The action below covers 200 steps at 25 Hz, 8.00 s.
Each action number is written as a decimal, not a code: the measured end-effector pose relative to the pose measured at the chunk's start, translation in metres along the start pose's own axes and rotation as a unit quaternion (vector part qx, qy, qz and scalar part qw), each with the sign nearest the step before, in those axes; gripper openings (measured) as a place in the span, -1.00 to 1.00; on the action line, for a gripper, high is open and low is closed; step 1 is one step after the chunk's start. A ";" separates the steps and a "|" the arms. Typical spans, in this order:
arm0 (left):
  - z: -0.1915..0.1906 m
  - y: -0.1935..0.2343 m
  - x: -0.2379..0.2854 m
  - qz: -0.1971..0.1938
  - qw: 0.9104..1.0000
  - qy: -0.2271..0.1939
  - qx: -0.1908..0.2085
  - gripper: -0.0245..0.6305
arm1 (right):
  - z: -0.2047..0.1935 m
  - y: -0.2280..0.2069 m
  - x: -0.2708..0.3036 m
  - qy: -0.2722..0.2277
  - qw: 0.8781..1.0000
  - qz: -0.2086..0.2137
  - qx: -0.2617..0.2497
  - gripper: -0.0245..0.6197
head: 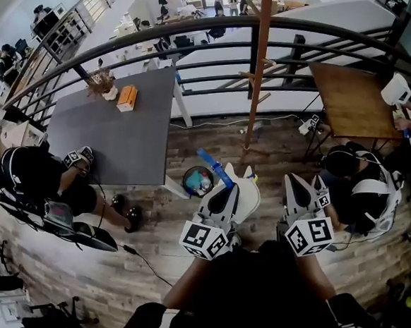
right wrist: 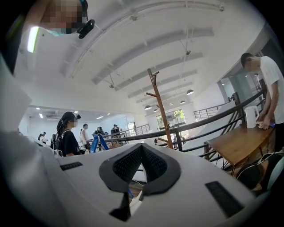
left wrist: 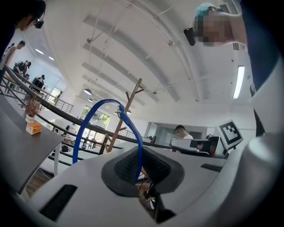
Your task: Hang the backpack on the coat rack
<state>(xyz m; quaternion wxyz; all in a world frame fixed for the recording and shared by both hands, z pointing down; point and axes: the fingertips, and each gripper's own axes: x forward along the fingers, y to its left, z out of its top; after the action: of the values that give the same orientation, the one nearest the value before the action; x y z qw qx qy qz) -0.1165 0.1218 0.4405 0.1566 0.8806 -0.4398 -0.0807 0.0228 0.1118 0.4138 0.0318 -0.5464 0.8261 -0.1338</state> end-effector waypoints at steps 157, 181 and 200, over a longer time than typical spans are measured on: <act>-0.017 0.150 0.305 -0.073 0.989 0.118 -0.052 -0.86 | 0.035 -0.160 0.281 0.021 1.000 0.020 0.011 -0.89; -0.042 0.162 0.341 -0.079 0.985 0.142 -0.058 -0.86 | 0.029 -0.185 0.296 0.028 0.999 0.015 0.018 -0.89; -0.068 0.155 0.361 -0.084 0.979 0.170 -0.071 -0.86 | 0.029 -0.205 0.298 0.032 0.999 0.007 0.025 -0.89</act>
<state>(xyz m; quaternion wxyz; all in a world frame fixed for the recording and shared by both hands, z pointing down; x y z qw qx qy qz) 0.0029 -0.2410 0.5562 0.2837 0.9020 -0.3244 0.0269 0.0922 -0.2398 0.4664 0.0202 -0.5351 0.8270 -0.1711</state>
